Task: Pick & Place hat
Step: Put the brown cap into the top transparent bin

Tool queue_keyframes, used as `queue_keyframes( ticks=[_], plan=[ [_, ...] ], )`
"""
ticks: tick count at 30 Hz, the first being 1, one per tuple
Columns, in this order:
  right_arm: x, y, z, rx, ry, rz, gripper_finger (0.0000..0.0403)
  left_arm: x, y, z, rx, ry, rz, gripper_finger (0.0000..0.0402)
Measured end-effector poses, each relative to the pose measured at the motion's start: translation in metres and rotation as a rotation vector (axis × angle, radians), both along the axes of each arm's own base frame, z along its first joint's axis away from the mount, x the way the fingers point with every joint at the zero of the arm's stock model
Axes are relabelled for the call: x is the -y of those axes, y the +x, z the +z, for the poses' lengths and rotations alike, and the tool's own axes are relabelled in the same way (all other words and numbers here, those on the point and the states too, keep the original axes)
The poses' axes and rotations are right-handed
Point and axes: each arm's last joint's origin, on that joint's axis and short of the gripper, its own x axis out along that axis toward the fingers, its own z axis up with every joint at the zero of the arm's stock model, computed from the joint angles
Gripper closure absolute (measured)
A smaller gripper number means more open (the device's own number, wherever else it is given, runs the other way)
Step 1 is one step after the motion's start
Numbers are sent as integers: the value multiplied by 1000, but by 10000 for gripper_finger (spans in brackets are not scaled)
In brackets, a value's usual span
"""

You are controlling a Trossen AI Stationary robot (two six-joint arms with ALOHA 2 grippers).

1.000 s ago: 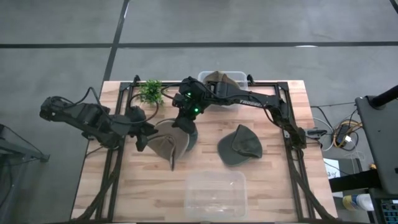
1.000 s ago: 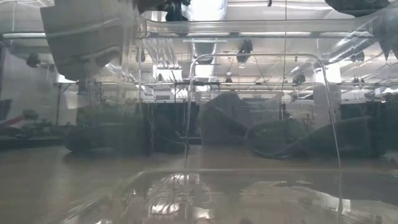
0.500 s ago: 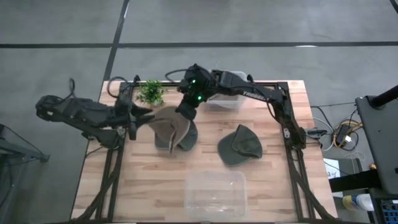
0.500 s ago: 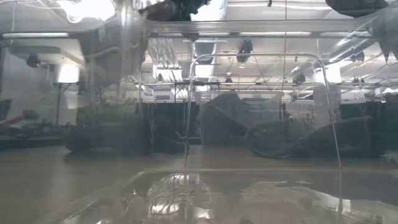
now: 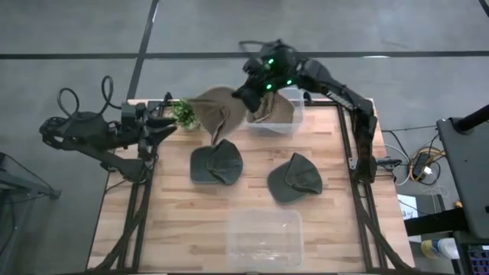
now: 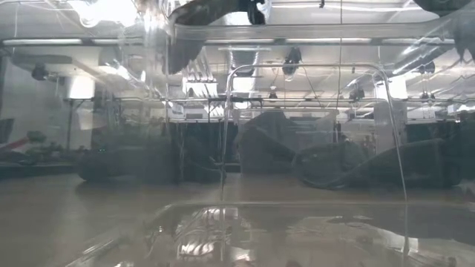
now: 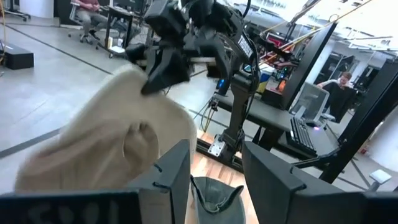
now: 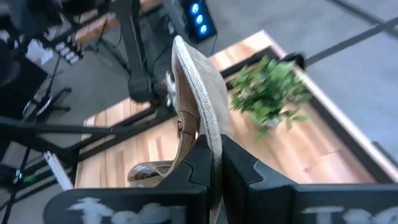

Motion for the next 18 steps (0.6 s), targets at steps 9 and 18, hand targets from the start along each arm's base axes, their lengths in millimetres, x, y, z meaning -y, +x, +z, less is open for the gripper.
queue_keyframes(
  ticks=[9,18],
  plan=[
    [12,-47,40,134,-46,48,394,-1,-1,0,-21,64,45,264],
    [9,-57,66,351,-70,219,394,-1,-1,-1,-25,72,50,264]
  ],
)
